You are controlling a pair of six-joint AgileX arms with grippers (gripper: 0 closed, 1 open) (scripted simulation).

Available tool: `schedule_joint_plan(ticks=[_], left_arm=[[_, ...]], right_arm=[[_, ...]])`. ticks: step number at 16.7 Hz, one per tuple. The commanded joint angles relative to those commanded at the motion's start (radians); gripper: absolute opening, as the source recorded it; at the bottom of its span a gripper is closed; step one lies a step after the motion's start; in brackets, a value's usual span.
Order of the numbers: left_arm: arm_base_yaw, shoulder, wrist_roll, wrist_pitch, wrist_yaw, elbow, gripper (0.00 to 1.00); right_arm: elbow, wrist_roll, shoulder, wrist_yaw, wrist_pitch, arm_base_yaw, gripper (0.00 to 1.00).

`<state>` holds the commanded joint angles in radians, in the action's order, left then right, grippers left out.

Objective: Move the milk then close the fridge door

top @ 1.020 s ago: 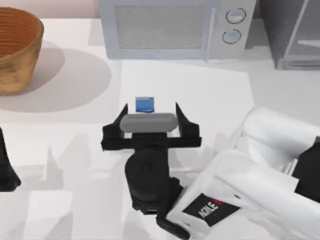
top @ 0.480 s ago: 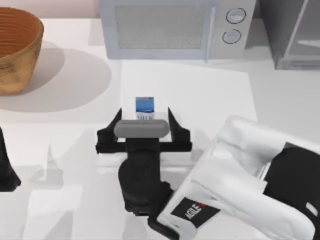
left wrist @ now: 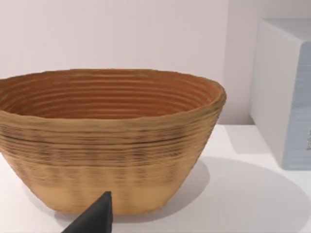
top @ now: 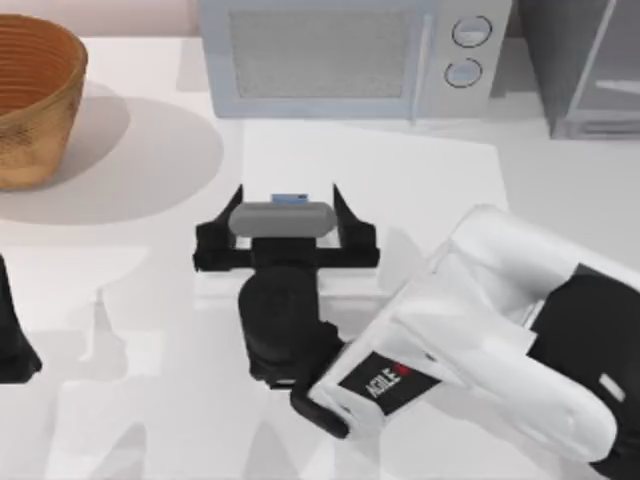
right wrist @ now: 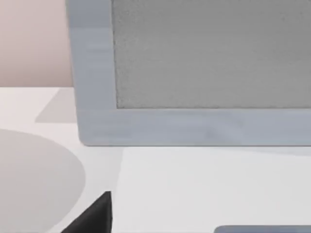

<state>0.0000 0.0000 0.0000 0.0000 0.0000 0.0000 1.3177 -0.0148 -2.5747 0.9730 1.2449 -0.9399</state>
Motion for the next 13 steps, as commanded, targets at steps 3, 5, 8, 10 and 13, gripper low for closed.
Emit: schedule_joint_plan(ticks=[3,5,8,10,13], left_arm=[[0.0,0.0,0.0,0.0,0.0,0.0,1.0],[0.0,0.0,0.0,0.0,0.0,0.0,1.0],[0.0,0.0,0.0,0.0,0.0,0.0,1.0],[0.0,0.0,0.0,0.0,0.0,0.0,1.0],[0.0,0.0,0.0,0.0,0.0,0.0,1.0]], right_arm=[[0.0,0.0,0.0,0.0,0.0,0.0,1.0],[0.0,0.0,0.0,0.0,0.0,0.0,0.85],[0.0,0.0,0.0,0.0,0.0,0.0,0.62],[0.0,0.0,0.0,0.0,0.0,0.0,0.47],[0.0,0.0,0.0,0.0,0.0,0.0,0.25]])
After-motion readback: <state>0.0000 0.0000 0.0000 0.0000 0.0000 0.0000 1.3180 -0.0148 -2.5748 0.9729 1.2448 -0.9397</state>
